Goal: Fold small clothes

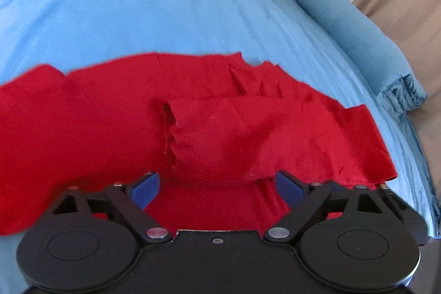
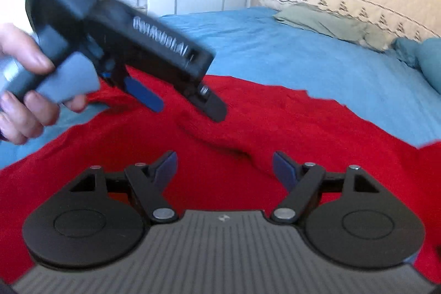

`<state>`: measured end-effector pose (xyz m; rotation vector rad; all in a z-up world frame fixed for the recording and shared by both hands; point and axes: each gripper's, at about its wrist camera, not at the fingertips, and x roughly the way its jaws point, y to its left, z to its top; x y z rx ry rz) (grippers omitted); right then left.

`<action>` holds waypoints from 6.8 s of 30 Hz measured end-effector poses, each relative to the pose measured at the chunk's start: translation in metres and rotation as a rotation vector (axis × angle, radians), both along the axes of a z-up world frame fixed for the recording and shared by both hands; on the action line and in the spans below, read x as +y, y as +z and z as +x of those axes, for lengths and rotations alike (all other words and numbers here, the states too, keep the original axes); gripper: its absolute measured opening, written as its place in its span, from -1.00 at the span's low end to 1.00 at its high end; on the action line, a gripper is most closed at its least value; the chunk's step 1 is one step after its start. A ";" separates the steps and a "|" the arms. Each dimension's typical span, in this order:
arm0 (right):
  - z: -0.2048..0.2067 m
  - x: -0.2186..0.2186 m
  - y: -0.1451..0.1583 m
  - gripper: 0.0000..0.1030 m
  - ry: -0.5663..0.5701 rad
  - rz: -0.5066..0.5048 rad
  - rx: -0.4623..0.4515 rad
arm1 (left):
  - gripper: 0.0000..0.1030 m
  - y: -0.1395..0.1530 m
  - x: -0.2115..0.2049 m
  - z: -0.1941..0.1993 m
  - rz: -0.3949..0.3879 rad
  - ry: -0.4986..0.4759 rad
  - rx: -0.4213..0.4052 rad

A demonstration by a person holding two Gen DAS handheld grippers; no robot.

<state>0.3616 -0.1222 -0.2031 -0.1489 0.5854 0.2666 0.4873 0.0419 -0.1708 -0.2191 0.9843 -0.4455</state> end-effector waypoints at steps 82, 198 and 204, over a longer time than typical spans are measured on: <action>0.003 -0.133 0.073 1.00 -0.351 0.109 -0.039 | 1.00 0.113 0.128 -0.073 0.145 0.399 -0.410; 0.077 -0.079 0.066 -0.60 -0.238 -0.168 0.001 | 1.00 0.039 0.081 -0.058 0.133 0.290 -0.321; 0.052 -0.136 0.067 -0.60 -0.479 -0.065 -0.036 | 1.00 0.034 0.076 -0.061 0.161 0.279 -0.319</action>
